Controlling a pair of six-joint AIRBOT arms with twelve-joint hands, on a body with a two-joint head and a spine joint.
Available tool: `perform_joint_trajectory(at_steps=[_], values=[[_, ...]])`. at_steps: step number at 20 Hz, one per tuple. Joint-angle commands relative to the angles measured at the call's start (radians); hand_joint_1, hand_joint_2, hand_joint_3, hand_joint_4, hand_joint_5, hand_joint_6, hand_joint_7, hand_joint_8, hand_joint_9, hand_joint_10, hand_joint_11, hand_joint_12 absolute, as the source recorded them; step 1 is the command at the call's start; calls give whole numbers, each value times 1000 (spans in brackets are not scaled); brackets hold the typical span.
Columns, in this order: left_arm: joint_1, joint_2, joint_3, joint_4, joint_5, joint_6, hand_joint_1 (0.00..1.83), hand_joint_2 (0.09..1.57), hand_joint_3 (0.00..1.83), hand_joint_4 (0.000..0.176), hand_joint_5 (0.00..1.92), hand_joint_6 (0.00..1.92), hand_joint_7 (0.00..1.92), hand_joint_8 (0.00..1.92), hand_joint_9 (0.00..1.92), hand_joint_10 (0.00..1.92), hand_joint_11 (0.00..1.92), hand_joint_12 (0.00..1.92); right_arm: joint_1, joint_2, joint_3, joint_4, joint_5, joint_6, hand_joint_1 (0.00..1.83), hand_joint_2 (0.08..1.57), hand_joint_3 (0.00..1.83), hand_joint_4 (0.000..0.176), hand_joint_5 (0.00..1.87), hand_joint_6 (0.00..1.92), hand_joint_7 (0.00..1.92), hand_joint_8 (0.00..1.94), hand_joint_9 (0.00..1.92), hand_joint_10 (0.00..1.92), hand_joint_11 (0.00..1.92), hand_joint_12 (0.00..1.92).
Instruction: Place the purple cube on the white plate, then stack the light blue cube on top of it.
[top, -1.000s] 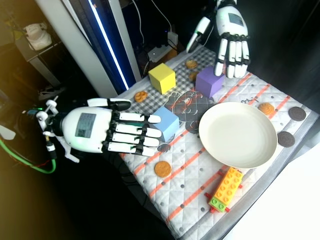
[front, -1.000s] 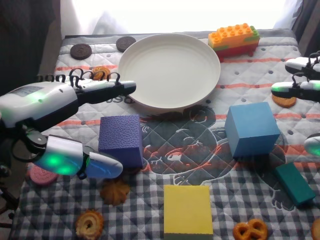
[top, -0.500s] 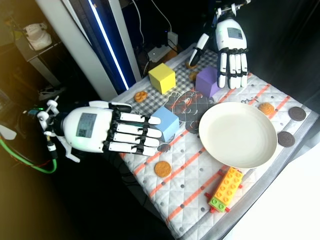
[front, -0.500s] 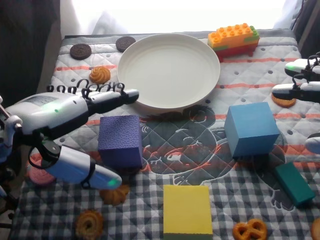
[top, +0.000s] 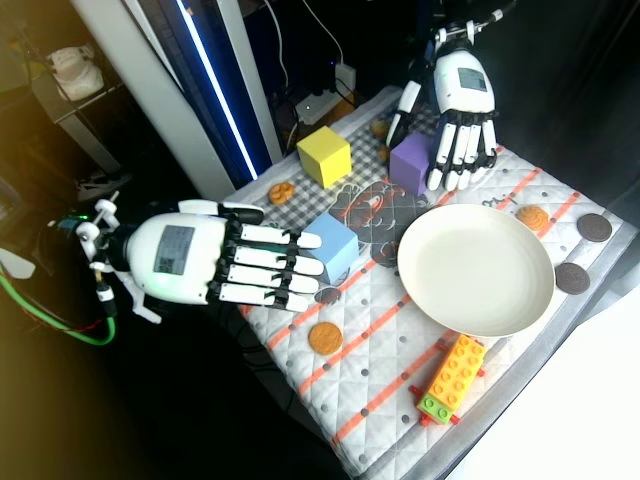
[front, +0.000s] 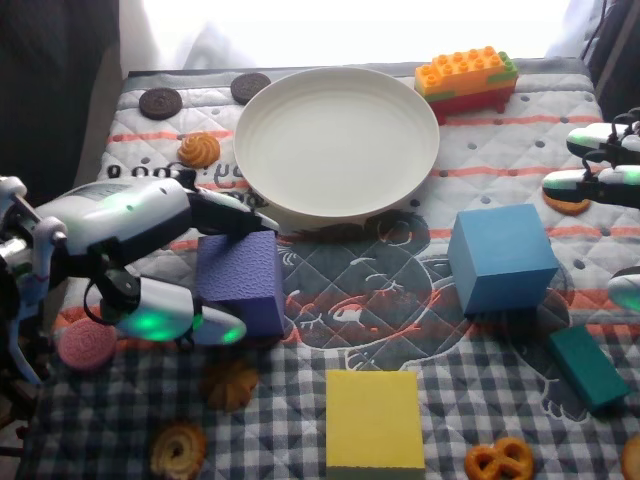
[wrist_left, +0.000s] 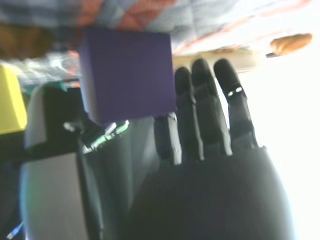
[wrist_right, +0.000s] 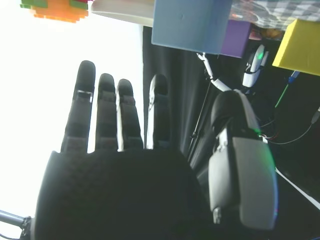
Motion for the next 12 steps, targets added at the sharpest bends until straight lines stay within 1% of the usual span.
perform_joint_trajectory(at_steps=[1,2,3,4,5,6,7,8,9,10,11,12], values=[[-7,0,1,-1,-103,-3,963,960,2,0,792,18,587,779,498,797,0,1160,9,4,0,30,117,2,244,1193,2,138,366,2,166,6,183,5,71,621],[-7,0,1,-3,-120,-14,954,1014,2,0,909,81,577,998,487,1006,31,1181,7,4,0,31,117,2,247,1198,4,145,359,0,166,4,192,7,83,623],[-9,2,1,1,-136,-37,940,1036,2,0,752,503,470,1180,437,1157,40,1149,6,4,-1,33,117,3,230,1200,3,133,366,2,173,4,196,6,88,617],[-10,7,1,14,-148,-62,915,1042,1,0,585,930,417,1337,419,1254,62,1120,5,4,-1,33,117,3,237,1204,4,124,369,3,169,2,187,1,76,607],[-15,17,-1,40,-168,-105,955,1048,1,1,532,1132,410,1437,424,1283,78,1111,5,4,-1,34,117,3,211,1197,1,124,371,0,177,0,207,0,120,577],[-25,26,-3,61,-181,-132,1047,1147,9,0,774,1197,464,1455,474,1332,137,1153,5,4,-1,34,117,3,210,1201,2,130,370,0,175,0,214,1,133,571],[-48,33,-5,77,-191,-136,1094,1174,2,0,818,1208,500,1477,499,1404,124,1259,5,4,0,36,117,3,214,1204,3,134,368,0,171,0,223,4,172,586],[-64,33,-3,88,-192,-136,1075,1193,2,0,807,1248,506,1588,440,1598,61,1488,5,3,0,37,117,3,229,1214,6,126,367,0,175,1,218,1,150,577],[-92,28,6,98,-191,-136,1062,1200,1,0,800,1267,539,1609,423,1677,33,1631,5,3,0,37,117,3,228,1213,5,123,373,2,178,2,227,4,160,584],[-115,19,17,103,-187,-136,1069,1179,0,0,841,1212,574,1598,459,1687,87,1697,5,1,1,37,117,3,223,1212,3,123,371,1,180,3,241,9,183,593],[-154,-4,43,106,-171,-136,1122,1130,0,0,941,1060,698,1482,627,1609,185,1525,5,-2,2,37,117,3,212,1214,3,127,365,0,172,1,243,7,195,594],[-185,-27,70,106,-150,-136,1107,1110,0,0,978,1005,739,1411,605,1611,224,1704,5,-5,4,37,117,3,211,1218,4,124,361,0,169,0,237,4,180,584]])
